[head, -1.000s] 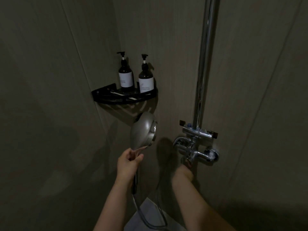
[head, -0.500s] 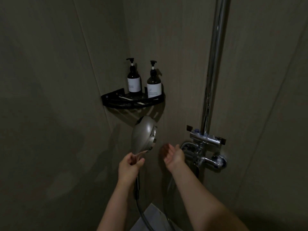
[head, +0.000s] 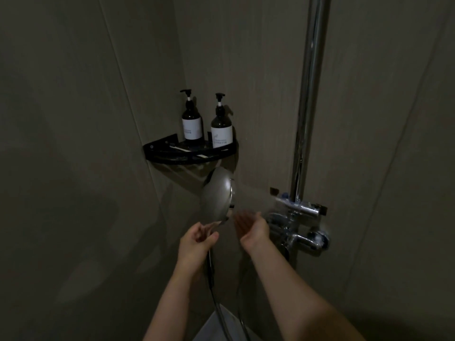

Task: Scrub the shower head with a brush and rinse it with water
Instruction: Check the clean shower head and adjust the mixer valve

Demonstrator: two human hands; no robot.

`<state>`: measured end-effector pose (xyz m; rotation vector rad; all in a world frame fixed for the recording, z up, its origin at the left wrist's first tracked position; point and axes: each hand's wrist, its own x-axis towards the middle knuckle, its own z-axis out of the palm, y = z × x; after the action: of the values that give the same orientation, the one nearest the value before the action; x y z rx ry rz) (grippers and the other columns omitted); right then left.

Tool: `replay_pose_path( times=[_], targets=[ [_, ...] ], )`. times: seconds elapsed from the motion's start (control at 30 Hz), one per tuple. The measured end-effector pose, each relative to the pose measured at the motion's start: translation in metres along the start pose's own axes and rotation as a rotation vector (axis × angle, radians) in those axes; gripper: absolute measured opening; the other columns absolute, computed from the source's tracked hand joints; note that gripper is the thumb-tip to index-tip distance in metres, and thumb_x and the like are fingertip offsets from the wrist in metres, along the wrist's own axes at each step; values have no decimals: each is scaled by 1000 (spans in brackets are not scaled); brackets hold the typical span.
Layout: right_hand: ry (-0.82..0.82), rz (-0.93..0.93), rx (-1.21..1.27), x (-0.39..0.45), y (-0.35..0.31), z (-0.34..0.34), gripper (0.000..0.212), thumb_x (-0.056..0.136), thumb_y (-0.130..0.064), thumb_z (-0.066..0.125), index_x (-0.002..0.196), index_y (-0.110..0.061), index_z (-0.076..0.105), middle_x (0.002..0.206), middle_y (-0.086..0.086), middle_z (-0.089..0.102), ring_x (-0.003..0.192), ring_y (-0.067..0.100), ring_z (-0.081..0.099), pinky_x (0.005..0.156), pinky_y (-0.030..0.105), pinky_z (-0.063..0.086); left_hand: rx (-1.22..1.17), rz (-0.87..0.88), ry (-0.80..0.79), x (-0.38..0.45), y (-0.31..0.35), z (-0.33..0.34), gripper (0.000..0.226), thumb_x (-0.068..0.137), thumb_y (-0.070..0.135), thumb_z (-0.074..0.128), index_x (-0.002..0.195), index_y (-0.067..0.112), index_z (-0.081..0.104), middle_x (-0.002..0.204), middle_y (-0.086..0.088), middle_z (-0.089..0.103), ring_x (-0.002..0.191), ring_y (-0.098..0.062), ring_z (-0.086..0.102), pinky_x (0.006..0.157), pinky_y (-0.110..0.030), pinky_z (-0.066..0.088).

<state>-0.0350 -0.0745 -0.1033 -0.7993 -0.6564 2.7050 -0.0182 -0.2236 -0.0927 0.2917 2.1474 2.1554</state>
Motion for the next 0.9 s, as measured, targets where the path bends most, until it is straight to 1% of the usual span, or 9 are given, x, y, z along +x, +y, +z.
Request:
replay_pose_path(
  times=[0.1,0.2,0.33,0.43,0.5,0.63,0.7,0.8,0.9],
  targets=[
    [36,5,-13,-1,-2,-11,46,101,-36,29,118,-4,58,123,17,60,111,30,59,89,34,45,-53,37,-90,-2,8,12,22,81,-13,58,87,7,63,79,3,69,69,5,64,63,-7,47],
    [40,1,-7,-3,-6,-19,51,102,-35,25,133,0,46,138,19,49,116,32,55,107,36,35,-65,59,-131,-3,12,24,27,80,-17,56,82,9,62,67,11,71,65,8,63,62,-6,47],
    [53,-19,25,-4,-11,-25,51,102,-37,25,120,1,54,137,21,49,122,33,51,104,38,38,-54,66,-70,0,11,28,21,79,-13,62,76,8,58,68,7,66,62,3,59,65,-13,47],
    [56,-23,17,-3,-13,-28,53,101,-38,26,126,0,51,126,18,58,82,23,60,79,30,50,-69,57,-128,-2,10,29,26,79,-16,59,79,10,60,68,9,70,65,7,63,64,-8,48],
    [54,-20,10,-3,-12,-29,53,101,-39,25,124,-1,54,117,15,61,74,19,57,66,28,47,-52,73,-154,-5,10,33,27,78,-17,59,82,10,62,67,13,71,67,5,63,66,-9,48],
    [40,-38,8,-9,-13,-27,54,102,-38,23,118,1,56,135,20,52,84,24,59,73,30,44,-79,61,-75,-3,12,37,20,78,-11,63,80,8,61,73,7,68,71,-5,61,64,-8,48],
    [40,-43,14,-13,-14,-27,51,102,-38,24,109,0,58,131,21,54,97,30,60,76,32,45,-86,50,-78,-4,13,38,18,79,-9,64,83,9,62,78,1,67,69,-4,62,64,-8,50],
    [38,-56,29,-16,-16,-27,52,102,-38,25,109,1,58,126,22,57,90,28,60,76,31,46,-67,63,-56,-6,15,41,19,78,-9,65,77,9,61,76,-1,66,66,-4,61,61,-8,49],
    [23,-58,51,-17,-17,-27,52,101,-39,25,112,1,56,135,23,51,109,33,57,95,37,44,-66,64,-7,-7,16,38,21,78,-9,65,70,9,59,69,-1,64,61,-3,59,61,-14,48]
  ],
)
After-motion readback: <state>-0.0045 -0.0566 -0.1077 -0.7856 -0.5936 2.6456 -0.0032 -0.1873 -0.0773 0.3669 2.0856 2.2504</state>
